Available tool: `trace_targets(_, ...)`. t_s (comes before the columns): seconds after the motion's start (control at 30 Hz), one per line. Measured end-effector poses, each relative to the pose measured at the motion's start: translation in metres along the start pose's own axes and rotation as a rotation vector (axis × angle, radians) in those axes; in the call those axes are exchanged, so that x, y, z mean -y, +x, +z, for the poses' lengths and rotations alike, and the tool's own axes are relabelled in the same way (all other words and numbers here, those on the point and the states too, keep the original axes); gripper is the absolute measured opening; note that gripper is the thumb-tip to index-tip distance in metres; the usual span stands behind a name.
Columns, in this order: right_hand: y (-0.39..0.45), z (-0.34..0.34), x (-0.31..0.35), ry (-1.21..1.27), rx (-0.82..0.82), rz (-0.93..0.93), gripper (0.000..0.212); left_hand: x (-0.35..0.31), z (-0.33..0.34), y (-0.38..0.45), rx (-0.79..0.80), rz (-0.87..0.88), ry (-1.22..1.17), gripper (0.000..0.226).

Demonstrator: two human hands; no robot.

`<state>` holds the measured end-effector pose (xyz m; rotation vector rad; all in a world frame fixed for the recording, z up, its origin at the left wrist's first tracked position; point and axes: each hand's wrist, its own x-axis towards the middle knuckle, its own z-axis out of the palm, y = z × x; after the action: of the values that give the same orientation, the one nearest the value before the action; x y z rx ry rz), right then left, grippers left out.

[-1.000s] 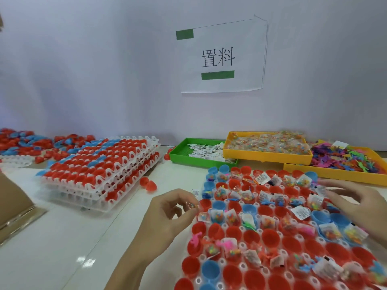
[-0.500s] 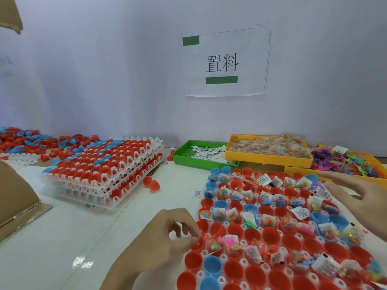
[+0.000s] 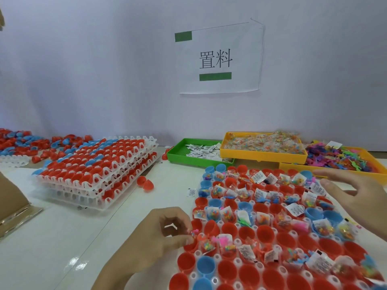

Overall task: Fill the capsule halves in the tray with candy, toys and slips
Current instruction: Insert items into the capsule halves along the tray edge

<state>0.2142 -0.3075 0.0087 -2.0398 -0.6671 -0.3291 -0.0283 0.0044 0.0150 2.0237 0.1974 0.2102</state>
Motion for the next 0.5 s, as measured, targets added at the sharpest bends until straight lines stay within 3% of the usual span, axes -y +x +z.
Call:
trace_targets(0.3,0.01,0.003,0.012,-0.031,-0.021,-0.016,0.017,0.006,-0.003,0.005,-0.032,-0.016,-0.085,0.017)
trace_targets(0.5,0.073,0.033,0.053,-0.256,0.261,-0.151,0.014,0.002,-0.006,0.007,-0.016,-0.004,0.033,0.009)
